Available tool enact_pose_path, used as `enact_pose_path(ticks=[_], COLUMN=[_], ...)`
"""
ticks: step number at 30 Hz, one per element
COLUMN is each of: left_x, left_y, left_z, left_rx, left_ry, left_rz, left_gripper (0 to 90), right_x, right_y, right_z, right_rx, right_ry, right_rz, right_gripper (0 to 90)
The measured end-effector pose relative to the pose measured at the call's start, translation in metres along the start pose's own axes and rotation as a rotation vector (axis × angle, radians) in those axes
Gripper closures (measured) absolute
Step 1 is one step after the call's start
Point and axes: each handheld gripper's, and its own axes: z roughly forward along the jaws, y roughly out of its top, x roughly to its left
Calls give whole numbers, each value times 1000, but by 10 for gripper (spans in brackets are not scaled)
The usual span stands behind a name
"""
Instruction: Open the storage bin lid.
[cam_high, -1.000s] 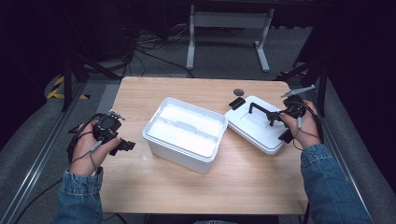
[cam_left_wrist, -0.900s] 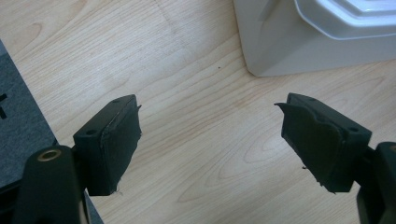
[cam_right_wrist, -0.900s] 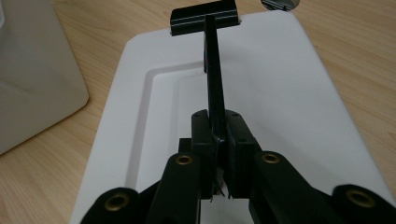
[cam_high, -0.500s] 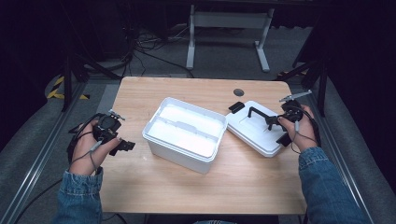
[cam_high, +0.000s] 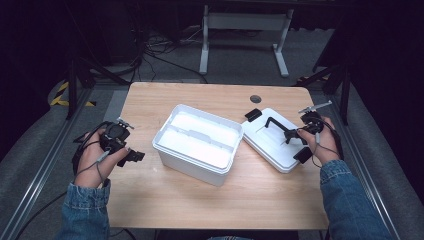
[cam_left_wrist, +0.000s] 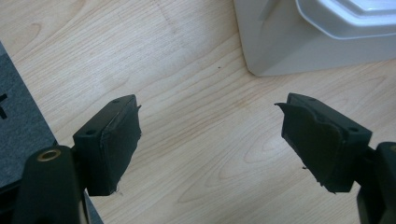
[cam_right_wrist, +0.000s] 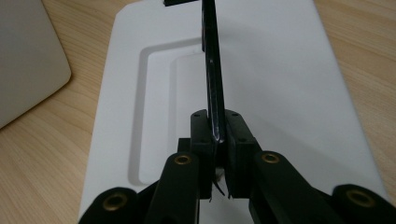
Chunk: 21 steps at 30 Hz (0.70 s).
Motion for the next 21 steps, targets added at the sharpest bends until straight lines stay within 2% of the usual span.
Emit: enact_pose_path(ticks=[4,9,13,18,19,20,21], left_x=[0,0,1,1,1,1,1], left_y=[0,-2,-3,-6,-6,-6,-7], left_z=[0,0,-1,-1,-1,-2,-2], left_rx=[0,-1,-5,0,0,0,-2], left_ry=[0,3,5,7,7,9,12], left_rz=[-2,-3,-6,-9,-9,-9,-10], left_gripper=[204,203,203,203,203,203,203], right_x=[0,0,-2,-3,-3,-4,-5], right_y=[0,-1,-1,-1,-1,-1,-2], right_z=[2,6,8,7,7,6,3], right_rx=[7,54,62,47,47,29,-5], right_ry=[-1,-43,-51,-95,-95,-106,-118], right_rz=[7,10,25,38,38,37,36], right_gripper=[846,835,824,671,671,615,521])
